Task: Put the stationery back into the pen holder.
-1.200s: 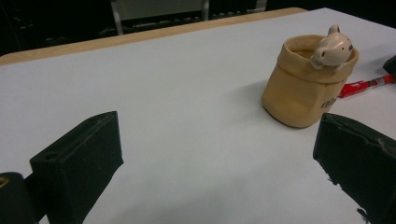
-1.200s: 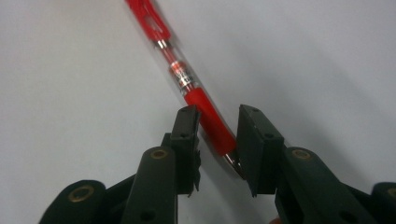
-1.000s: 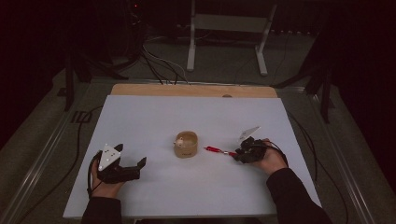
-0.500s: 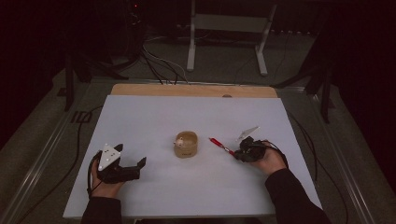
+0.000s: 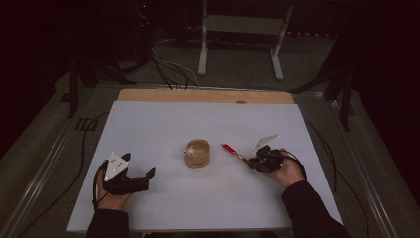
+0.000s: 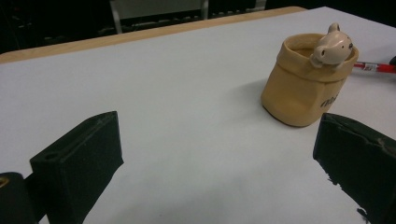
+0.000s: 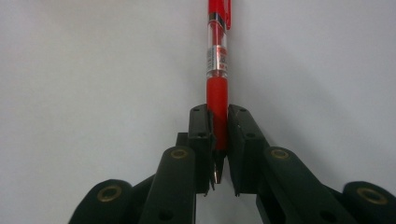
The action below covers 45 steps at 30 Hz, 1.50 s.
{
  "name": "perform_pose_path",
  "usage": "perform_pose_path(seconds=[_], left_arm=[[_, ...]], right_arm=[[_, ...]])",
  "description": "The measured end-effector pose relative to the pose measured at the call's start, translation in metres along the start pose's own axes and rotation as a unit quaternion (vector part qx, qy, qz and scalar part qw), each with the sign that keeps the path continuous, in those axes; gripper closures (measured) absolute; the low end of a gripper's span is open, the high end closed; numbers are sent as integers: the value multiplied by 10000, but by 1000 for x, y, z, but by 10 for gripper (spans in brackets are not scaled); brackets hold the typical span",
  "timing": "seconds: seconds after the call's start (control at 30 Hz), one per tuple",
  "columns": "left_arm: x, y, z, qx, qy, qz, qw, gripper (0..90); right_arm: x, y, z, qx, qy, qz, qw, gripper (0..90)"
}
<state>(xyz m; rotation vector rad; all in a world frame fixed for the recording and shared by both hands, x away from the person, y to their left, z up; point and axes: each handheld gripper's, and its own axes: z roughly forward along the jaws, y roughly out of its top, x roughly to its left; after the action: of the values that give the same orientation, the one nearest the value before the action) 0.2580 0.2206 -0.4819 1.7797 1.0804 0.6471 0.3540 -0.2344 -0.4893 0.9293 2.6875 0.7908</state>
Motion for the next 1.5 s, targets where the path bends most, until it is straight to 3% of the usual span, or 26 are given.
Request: perform_pose_path(seconds=[0.33,0.67,1.5], left_arm=[[0,0,0,7,-7,11,10000,18],[-1,0,1,17,-11,22,10000,18],[-2,0,2,15,-20,41,10000,18]], right_arm=[[-1,3,-16,-435,107,173,9988,809],[0,5,-29,-662,78,300,9973,809],[13,31,-62,-935,8,-44,9956,809]])
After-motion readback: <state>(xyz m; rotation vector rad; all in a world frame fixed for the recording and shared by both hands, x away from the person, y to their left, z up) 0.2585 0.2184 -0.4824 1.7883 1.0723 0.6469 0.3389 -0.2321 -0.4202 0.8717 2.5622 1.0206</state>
